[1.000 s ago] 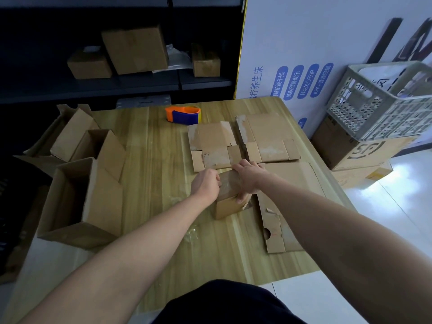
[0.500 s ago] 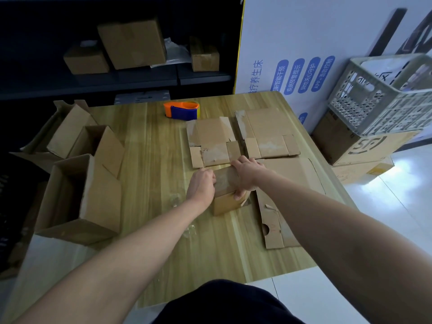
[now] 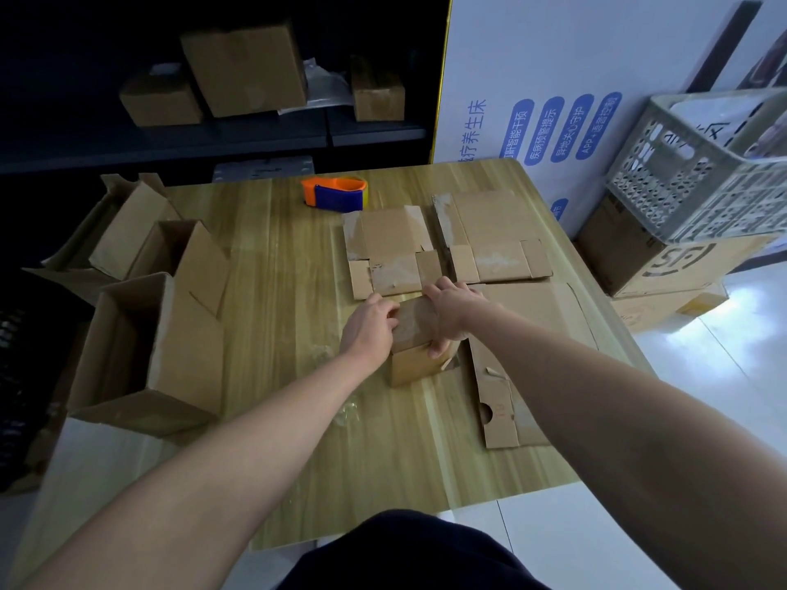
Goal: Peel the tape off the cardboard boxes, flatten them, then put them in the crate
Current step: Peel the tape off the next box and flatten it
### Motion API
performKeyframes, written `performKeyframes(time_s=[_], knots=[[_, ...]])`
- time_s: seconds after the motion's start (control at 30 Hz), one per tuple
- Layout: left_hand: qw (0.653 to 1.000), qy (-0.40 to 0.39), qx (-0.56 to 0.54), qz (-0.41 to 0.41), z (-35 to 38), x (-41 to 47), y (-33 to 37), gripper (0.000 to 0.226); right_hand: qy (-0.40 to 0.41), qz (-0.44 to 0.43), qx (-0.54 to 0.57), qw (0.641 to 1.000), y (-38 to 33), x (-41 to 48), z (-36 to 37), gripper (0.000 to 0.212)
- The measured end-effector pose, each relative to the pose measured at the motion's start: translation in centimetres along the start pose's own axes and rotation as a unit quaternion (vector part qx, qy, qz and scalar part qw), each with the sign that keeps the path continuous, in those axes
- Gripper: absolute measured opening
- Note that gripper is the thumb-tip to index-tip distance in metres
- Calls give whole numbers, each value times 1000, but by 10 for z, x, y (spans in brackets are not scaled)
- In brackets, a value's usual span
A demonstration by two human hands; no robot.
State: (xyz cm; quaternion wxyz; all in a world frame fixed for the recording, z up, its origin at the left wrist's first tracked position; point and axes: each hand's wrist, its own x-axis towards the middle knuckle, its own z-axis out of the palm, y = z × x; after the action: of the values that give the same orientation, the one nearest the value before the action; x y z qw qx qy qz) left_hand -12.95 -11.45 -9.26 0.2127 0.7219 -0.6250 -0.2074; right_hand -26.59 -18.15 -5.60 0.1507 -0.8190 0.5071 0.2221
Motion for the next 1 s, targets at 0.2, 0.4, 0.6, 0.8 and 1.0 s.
performKeyframes(time_s=[0.2,0.4,0.6,0.8,1.0], knots=[[999,32,2,12,3,-5,1,20,-2,1,2,1000,0,-2,0,115],[998,36,4,-56,1,3,13,12,4,0,6,1000,0,-1,1,115],[997,1,45,-64,-5,7,23,15,11,0,16,1000,1,-2,1,114],[999,-19,42,-21,-6,5,14,10,8,1,7,1000,0,-5,-1,114],[998,49,-23,12,5,-9,-2,13,3,6,4,1000,-2,-3,-1,113]])
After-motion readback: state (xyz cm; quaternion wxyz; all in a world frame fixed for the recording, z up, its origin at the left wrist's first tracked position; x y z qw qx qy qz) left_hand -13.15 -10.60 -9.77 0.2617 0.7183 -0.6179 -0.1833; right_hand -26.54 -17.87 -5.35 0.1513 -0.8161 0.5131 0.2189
